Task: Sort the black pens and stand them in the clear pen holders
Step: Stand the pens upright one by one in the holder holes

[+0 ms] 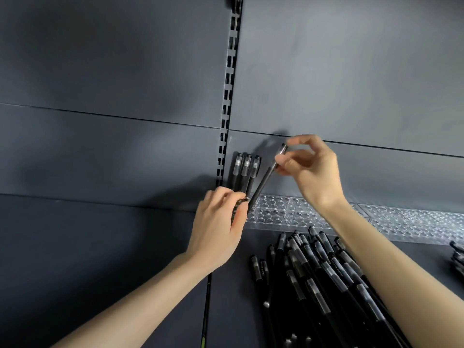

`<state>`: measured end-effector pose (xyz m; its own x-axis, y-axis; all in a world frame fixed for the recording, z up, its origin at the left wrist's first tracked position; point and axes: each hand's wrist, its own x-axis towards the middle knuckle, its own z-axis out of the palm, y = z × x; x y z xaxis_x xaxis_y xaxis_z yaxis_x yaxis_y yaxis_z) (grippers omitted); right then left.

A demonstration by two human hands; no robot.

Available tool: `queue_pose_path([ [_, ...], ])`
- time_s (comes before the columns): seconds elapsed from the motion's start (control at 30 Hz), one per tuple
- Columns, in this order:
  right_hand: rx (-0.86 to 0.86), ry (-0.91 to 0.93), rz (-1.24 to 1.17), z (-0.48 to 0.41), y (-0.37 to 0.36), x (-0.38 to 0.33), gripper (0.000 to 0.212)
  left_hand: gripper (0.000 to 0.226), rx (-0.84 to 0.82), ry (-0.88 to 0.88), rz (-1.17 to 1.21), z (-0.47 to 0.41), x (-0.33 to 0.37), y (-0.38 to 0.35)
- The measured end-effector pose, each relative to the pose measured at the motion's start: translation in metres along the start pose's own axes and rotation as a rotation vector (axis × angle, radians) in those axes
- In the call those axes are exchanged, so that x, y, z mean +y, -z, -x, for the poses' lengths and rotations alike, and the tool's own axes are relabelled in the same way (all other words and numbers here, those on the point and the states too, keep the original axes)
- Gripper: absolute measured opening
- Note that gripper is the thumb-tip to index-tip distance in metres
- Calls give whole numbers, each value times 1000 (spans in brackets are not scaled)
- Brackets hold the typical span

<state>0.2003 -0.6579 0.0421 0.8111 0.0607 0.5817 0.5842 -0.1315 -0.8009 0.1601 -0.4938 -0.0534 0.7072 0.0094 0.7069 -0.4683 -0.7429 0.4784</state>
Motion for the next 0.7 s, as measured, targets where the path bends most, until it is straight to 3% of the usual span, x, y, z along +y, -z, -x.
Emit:
queue_pose_path([
  [0.1, 110, 76, 97, -10, 6, -1, 28, 41, -54, -149, -235, 5, -9, -3],
  [0.2, 125, 129, 183, -13, 2, 2, 31, 47, -145, -181, -324, 9, -13, -8],
  [0.7, -4, 135, 374, -9, -10, 27, 22, 46, -183, -163, -381, 10, -13, -9],
])
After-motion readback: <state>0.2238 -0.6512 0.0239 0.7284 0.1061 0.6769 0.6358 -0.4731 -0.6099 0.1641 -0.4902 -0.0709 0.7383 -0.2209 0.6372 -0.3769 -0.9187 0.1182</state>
